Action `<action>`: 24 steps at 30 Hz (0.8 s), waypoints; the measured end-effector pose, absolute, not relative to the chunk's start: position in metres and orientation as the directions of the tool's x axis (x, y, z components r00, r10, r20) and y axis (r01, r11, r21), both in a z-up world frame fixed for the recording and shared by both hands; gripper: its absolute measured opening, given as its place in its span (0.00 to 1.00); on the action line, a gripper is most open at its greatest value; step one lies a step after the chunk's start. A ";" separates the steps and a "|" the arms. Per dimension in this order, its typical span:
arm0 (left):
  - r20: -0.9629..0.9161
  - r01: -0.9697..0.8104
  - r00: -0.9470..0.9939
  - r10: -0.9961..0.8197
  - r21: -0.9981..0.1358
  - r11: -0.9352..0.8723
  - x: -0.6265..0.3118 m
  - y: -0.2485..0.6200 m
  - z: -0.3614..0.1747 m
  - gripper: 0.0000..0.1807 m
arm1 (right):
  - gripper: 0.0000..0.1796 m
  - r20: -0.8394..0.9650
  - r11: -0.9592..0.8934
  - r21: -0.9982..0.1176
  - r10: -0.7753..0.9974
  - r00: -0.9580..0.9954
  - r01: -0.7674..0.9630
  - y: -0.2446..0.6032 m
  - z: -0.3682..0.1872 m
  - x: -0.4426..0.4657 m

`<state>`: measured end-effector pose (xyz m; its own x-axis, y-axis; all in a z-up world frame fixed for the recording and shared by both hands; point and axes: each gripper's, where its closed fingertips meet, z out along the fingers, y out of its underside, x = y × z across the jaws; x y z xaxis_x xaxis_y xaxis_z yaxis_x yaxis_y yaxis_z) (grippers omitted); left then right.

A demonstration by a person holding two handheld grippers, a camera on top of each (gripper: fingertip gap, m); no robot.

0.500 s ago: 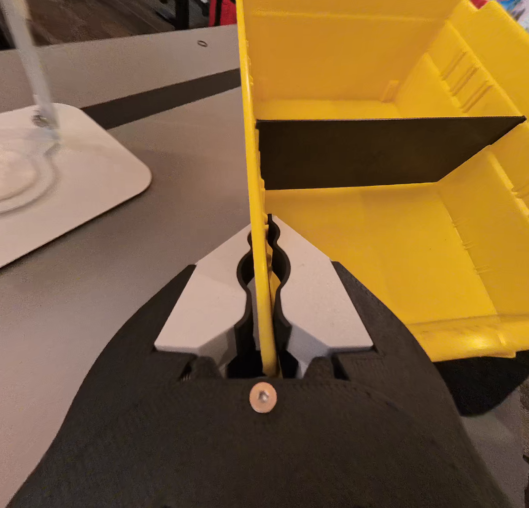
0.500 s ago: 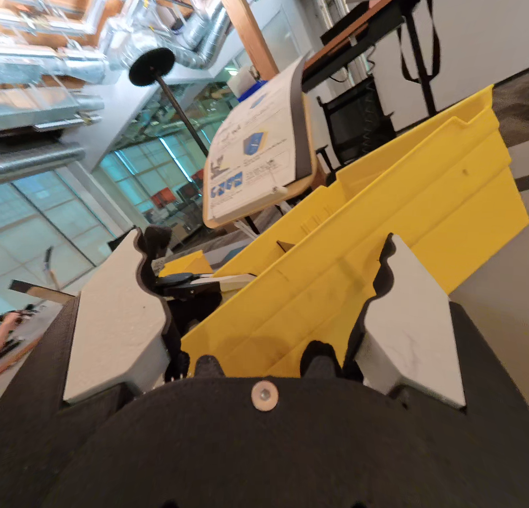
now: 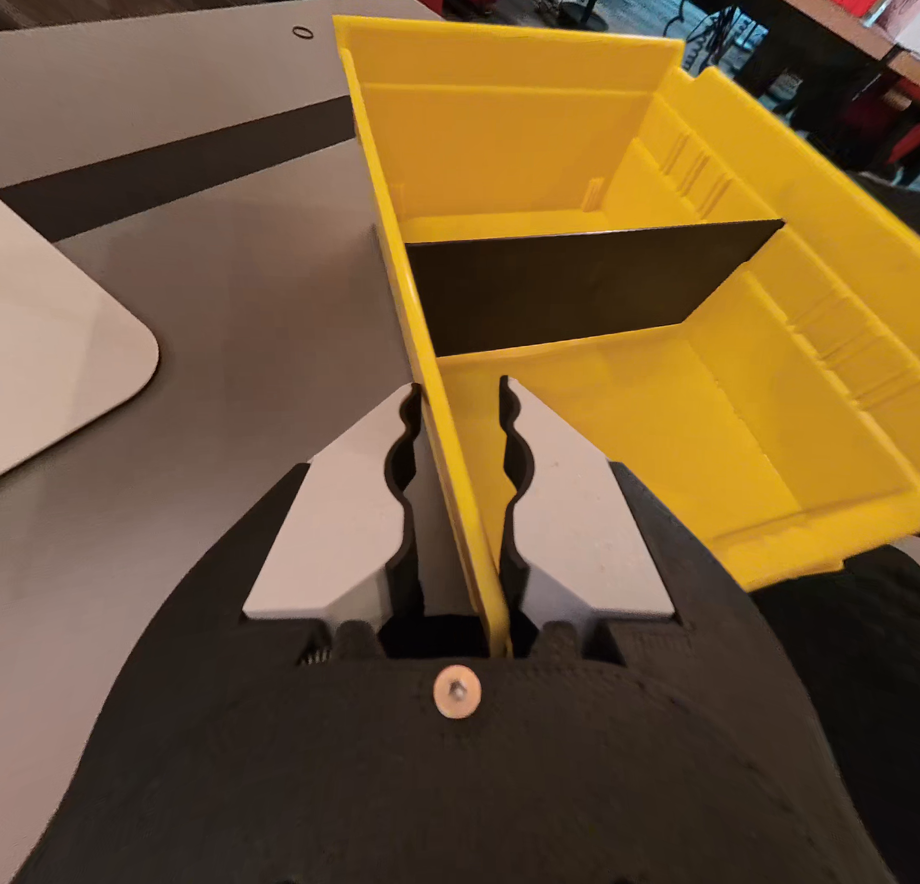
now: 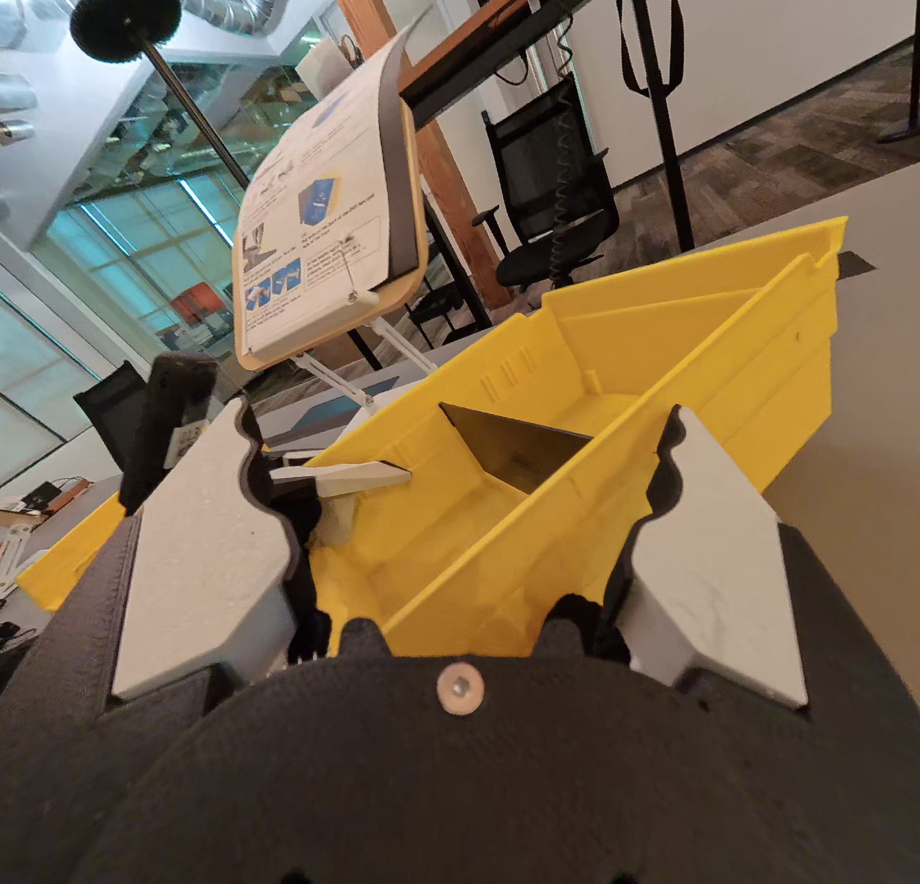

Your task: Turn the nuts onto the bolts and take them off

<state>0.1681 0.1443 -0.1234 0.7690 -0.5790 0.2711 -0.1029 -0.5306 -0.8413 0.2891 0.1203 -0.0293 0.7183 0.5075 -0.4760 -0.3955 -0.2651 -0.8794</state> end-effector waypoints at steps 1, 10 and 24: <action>0.273 -0.106 0.765 -0.583 -0.841 -0.531 0.171 0.145 -0.123 0.19 | 0.84 -0.475 -0.271 -0.880 0.502 0.723 -0.390 0.124 -0.033 0.291; 0.330 -0.078 0.729 -0.600 -0.830 -0.552 0.210 0.141 -0.123 0.38 | 0.76 -0.414 -0.408 -0.883 0.440 0.797 -0.233 0.174 -0.079 0.326; 0.619 0.220 0.590 -0.518 -0.741 -0.634 0.275 0.170 -0.107 0.64 | 0.59 -0.461 -0.560 -0.826 0.603 0.651 -0.066 0.270 -0.104 0.367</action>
<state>0.2746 0.1704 -0.1069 0.5901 -0.5182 0.6190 0.2200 -0.6345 -0.7409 0.3669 0.2702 -0.1039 0.6515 0.6027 -0.4607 -0.0661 -0.5599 -0.8259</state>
